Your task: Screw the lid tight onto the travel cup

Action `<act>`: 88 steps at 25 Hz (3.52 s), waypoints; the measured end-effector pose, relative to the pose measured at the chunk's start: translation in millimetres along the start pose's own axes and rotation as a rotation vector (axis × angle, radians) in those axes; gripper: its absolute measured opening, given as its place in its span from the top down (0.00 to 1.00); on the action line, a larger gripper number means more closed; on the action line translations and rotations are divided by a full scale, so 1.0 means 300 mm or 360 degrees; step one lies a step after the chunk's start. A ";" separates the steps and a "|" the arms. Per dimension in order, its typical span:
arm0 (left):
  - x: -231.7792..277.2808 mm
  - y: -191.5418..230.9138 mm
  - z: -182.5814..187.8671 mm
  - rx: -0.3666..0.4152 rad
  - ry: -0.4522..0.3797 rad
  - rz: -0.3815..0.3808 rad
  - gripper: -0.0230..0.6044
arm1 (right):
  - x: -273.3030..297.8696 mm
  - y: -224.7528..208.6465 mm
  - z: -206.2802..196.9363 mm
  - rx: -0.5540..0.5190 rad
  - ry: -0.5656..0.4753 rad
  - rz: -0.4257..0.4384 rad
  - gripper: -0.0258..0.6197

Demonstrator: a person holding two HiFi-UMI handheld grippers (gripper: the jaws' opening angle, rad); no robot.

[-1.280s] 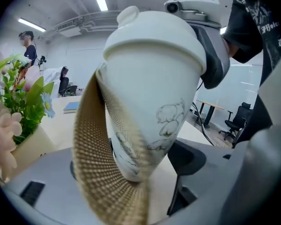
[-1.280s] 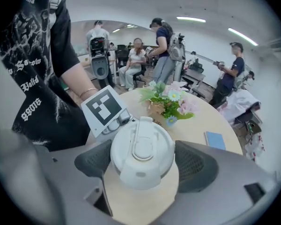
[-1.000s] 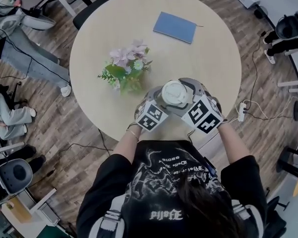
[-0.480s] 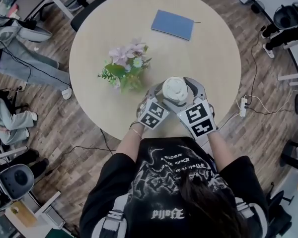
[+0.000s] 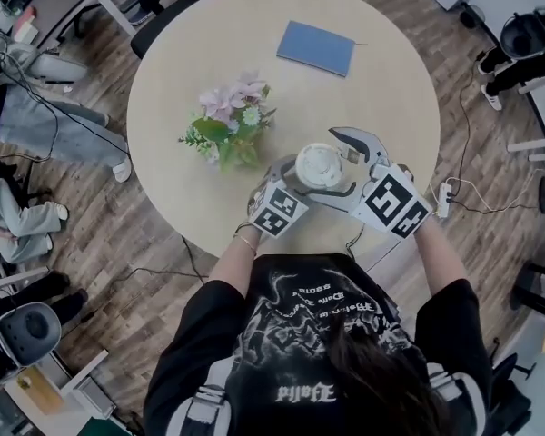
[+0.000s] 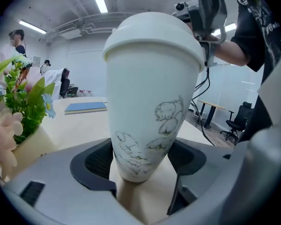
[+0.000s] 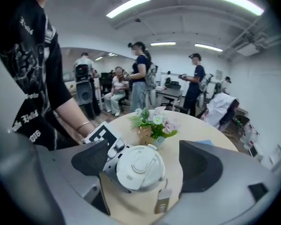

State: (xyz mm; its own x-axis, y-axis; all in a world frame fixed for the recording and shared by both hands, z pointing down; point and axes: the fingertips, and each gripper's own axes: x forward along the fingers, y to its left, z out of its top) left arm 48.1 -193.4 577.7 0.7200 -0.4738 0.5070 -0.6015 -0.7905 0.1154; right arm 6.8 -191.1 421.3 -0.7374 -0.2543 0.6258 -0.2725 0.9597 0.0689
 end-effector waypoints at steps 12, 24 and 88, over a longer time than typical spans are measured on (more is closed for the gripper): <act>0.000 -0.001 0.005 0.0002 0.0013 -0.0030 0.36 | -0.002 0.020 -0.101 -0.1317 0.0669 0.0708 0.24; 0.000 0.001 0.004 0.0004 0.0042 -0.0030 0.36 | 0.047 0.033 -0.186 -0.2402 0.0752 0.1141 0.26; 0.007 0.011 -0.015 -0.0060 0.0016 0.0084 0.36 | 0.129 0.013 -0.132 -0.0126 0.0307 0.0030 0.31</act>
State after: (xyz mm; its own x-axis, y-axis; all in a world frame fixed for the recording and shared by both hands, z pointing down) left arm 46.1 -195.2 583.0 0.6835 -0.5103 0.5219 -0.6511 -0.7494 0.1200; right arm 1.4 -192.4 476.6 -0.6080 -0.2156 0.7641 -0.2046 0.9725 0.1116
